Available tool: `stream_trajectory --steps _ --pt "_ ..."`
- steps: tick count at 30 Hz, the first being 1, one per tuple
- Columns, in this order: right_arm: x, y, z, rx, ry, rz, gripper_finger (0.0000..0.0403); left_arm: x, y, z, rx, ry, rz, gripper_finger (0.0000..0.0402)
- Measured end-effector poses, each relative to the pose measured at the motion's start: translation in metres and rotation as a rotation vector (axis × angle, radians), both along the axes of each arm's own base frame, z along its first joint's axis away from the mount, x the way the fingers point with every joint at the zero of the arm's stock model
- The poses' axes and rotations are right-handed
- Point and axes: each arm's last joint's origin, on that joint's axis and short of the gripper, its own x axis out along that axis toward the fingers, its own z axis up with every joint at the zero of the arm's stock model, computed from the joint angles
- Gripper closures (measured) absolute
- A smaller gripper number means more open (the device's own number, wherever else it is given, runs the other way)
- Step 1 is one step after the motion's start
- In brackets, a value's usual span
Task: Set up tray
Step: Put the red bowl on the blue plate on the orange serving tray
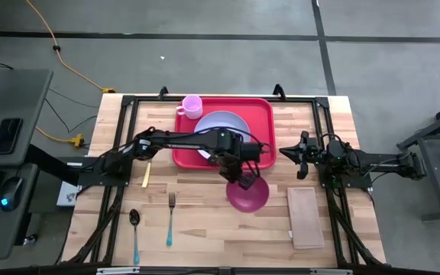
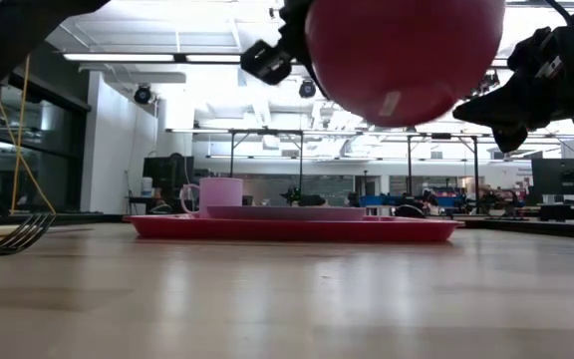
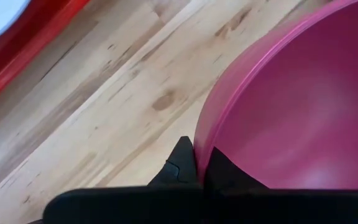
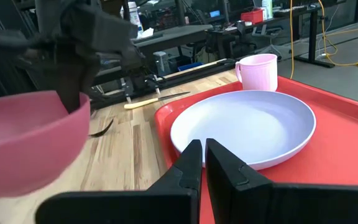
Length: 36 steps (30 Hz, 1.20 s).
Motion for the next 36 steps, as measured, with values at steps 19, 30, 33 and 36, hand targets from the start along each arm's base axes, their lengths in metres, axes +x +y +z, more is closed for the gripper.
stream_trajectory --steps 19,30,33,36 --pt "0.000 0.000 0.000 0.000 0.000 0.000 0.0402 -0.024 0.002 0.029 0.011 0.023 0.021 0.0386" --pt "0.000 0.000 0.000 0.000 0.000 0.000 0.0402 -0.031 0.003 0.034 0.058 0.047 0.028 0.0386" --pt "0.000 0.000 0.000 0.000 0.000 0.000 0.0402 -0.032 0.004 0.034 0.066 0.056 0.031 0.0386" --pt "0.000 0.000 0.000 0.000 0.000 0.000 0.0402 -0.032 0.004 0.034 0.073 0.058 0.029 0.0386"
